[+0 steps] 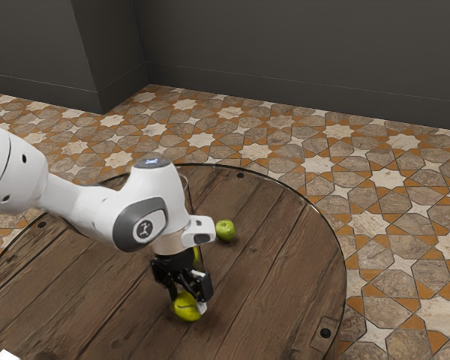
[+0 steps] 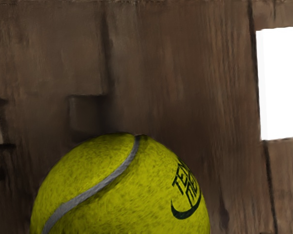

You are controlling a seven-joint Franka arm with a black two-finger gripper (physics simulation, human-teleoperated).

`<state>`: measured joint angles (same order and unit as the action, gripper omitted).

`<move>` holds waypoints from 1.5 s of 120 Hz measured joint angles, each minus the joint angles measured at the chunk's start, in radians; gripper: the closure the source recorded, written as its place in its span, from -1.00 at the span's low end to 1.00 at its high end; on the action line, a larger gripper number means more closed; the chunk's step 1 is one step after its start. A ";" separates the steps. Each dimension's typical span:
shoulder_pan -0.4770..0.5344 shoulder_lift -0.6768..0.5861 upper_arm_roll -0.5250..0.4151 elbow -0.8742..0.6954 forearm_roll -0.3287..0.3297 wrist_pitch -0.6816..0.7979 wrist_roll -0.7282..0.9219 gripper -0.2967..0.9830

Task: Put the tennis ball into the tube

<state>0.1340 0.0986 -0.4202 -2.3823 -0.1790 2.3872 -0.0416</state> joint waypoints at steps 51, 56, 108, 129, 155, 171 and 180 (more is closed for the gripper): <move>0.017 -0.107 -0.024 0.000 0.020 0.041 -0.105 0.15; 0.019 -0.149 -0.035 0.001 0.024 0.024 -0.116 0.19; 0.007 -0.299 -0.021 0.287 0.163 -0.267 -0.210 0.55; 0.009 -0.274 -0.001 0.382 0.262 -0.351 -0.233 0.68; 0.008 -0.242 0.041 0.458 0.339 -0.438 -0.247 0.72; 0.008 -0.231 0.059 0.463 0.354 -0.465 -0.250 0.72; 0.008 -0.228 0.070 0.463 0.357 -0.476 -0.250 0.72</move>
<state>0.1417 -0.1298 -0.3501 -1.9194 0.1782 1.9116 -0.2914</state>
